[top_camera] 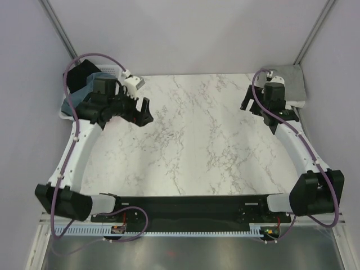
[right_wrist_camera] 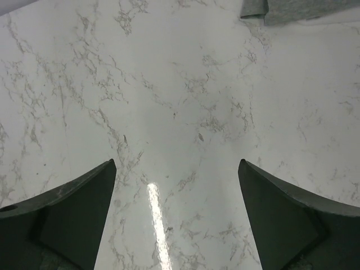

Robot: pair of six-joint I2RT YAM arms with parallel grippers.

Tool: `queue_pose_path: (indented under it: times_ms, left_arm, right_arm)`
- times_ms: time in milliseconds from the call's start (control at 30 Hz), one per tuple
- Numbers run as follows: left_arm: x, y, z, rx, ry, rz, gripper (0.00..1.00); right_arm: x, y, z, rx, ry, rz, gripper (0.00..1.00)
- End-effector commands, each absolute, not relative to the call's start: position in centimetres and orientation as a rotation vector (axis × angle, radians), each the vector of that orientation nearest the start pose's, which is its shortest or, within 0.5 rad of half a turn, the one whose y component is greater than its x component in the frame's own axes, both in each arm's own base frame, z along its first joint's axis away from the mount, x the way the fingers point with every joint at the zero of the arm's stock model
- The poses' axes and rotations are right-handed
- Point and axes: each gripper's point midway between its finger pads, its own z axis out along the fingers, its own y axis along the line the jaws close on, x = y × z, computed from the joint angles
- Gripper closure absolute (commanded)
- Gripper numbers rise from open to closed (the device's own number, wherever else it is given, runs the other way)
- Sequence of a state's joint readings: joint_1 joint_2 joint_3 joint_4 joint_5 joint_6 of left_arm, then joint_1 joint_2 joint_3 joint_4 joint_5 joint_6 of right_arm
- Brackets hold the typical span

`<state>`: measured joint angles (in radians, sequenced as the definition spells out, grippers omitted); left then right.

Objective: Fold and stack the t-shirts
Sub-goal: Grab the tshirt from the pile

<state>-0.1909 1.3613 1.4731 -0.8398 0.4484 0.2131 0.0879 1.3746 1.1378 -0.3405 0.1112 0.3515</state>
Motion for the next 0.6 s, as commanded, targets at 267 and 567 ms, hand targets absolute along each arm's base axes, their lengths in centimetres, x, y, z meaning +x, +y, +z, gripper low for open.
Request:
queue_pose_path:
  times_ms: [267, 567]
  left_arm:
    - [20.7, -16.4, 25.3, 0.710, 2.205, -1.003, 0.00]
    - [23.9, -11.2, 27.9, 0.345, 2.066, -0.620, 0.00]
  right_arm:
    - [32.8, 3.8, 18.9, -0.107, 2.304, 0.054, 0.02]
    - [36.2, -1.2, 23.6, 0.031, 2.160, -0.216, 0.02]
